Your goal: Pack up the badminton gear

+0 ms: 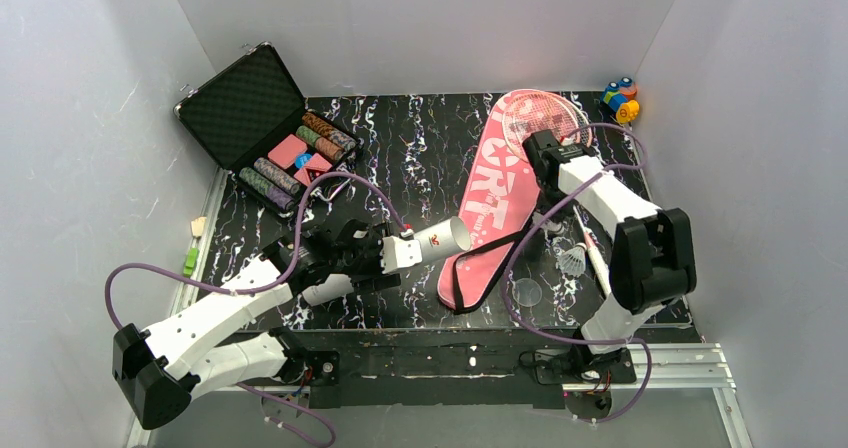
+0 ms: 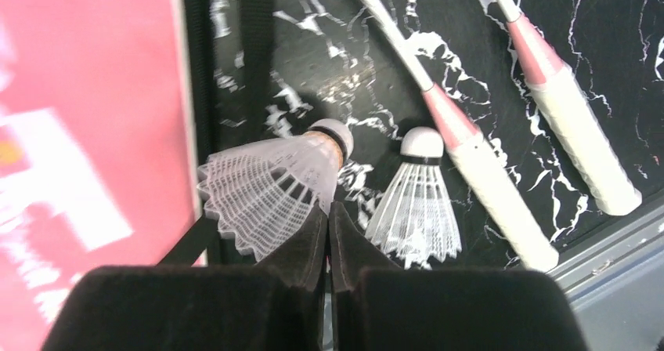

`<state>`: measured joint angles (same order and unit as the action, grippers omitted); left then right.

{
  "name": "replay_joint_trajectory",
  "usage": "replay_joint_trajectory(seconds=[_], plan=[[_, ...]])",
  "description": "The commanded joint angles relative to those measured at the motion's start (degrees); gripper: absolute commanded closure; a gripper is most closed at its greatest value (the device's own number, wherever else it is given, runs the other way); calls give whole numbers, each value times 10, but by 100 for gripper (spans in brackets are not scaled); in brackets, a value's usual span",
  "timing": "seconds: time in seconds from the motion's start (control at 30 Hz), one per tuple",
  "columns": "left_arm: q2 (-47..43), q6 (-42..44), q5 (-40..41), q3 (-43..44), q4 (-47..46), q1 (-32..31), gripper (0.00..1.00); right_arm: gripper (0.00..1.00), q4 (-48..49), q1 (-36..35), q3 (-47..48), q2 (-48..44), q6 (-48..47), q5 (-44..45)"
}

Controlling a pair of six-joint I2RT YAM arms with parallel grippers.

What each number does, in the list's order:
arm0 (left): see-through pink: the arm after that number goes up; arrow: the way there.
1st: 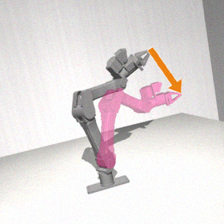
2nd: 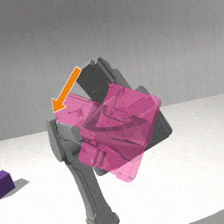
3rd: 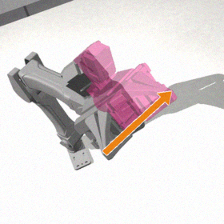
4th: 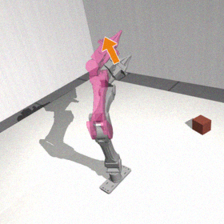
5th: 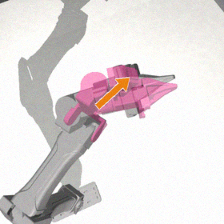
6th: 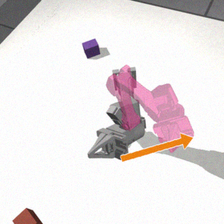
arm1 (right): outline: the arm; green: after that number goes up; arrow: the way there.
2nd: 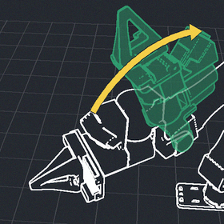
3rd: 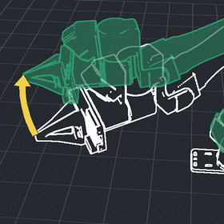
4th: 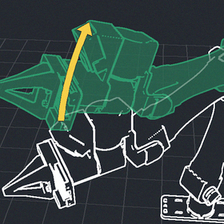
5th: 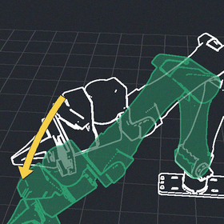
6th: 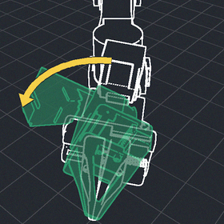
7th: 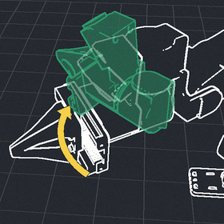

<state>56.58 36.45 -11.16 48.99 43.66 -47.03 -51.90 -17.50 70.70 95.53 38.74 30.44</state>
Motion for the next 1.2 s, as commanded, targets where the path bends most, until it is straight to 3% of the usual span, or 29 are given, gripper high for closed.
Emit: replay_joint_trajectory(seconds=[0.0, 0.23, 0.4, 0.63, 0.87, 1.17], plan=[[-3, 1, 4, 15, -14, -3, 52, 97, -46, -35, 61, -82, -2, -30], [1, 3, 1, 19, -15, -3, 52, 99, -89, -63, 95, -224, -10, -141], [3, 1, 1, 19, -18, -3, 52, 99, -29, -63, 59, -353, 0, -346], [10, -3, -3, 28, -19, -3, 52, 99, 102, -65, -5, -437, 46, -587], [10, -5, -4, 32, -19, -3, 52, 99, 191, -73, -80, -446, 100, -654], [6, -6, -4, 33, -17, -3, 52, 99, 206, -103, -106, -421, 106, -627]])
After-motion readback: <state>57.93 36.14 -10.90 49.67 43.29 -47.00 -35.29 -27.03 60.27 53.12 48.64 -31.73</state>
